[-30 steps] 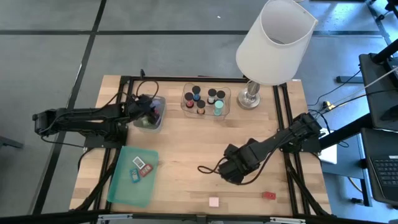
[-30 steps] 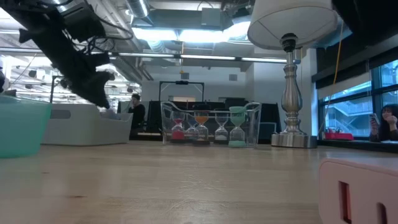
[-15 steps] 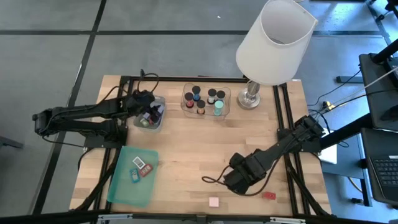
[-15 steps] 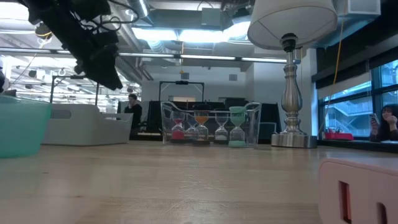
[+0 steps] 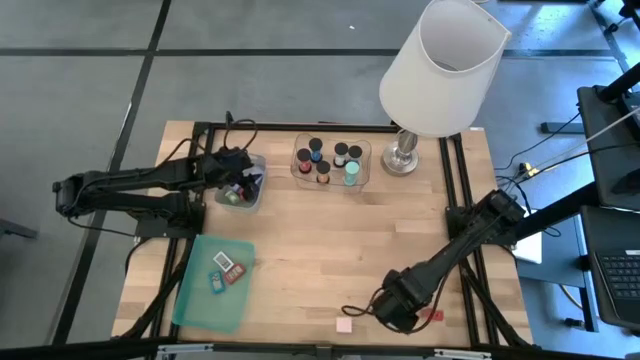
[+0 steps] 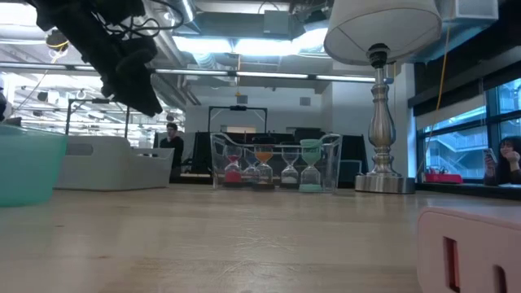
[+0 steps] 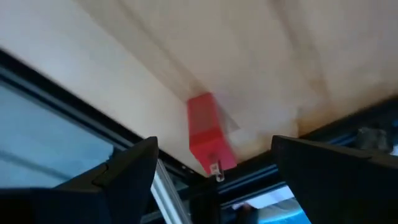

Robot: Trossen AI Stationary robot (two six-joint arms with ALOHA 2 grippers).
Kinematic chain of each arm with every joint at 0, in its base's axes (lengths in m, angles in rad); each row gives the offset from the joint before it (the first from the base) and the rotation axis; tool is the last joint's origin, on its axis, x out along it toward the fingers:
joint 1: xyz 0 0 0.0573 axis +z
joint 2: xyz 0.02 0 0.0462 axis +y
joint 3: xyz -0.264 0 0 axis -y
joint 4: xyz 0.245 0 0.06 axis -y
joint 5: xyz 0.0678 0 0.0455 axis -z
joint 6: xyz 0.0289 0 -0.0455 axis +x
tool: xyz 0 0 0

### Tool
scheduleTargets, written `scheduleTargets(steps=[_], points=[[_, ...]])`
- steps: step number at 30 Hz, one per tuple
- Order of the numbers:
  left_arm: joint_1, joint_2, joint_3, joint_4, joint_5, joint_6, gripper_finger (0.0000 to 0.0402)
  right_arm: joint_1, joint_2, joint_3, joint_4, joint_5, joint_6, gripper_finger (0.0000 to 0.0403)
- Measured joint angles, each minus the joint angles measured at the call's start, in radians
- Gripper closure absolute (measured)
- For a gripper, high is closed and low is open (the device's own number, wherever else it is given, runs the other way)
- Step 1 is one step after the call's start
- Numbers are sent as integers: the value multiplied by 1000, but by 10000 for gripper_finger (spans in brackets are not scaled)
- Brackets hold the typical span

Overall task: Pick & Place Office items
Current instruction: Put the red charger adapter into the gray bin

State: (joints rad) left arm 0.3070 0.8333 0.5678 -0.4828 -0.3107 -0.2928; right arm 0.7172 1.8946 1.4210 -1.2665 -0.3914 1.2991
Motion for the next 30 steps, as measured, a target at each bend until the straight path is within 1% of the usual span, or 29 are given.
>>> scheduleTargets(steps=[3,7,10,18,21,23,25,30], points=[[-13,0,0,0,0,0,201,1,0,-63,84,-62,-72,85],[-29,0,0,0,1,-5,203,1,0,-135,186,-70,-110,85],[-37,0,0,0,1,-7,202,2,0,-183,214,-94,-128,85],[-39,0,0,0,1,-8,206,30,0,-273,287,-246,-135,84],[-39,0,0,0,-1,-8,204,47,0,-277,319,-252,-140,88],[-39,0,0,0,-1,-7,204,58,0,-277,331,-252,-148,99],[-39,0,0,0,-1,-2,206,68,0,-277,351,-252,-156,119],[-39,0,0,0,-1,0,206,87,0,-277,383,-247,-160,188]])
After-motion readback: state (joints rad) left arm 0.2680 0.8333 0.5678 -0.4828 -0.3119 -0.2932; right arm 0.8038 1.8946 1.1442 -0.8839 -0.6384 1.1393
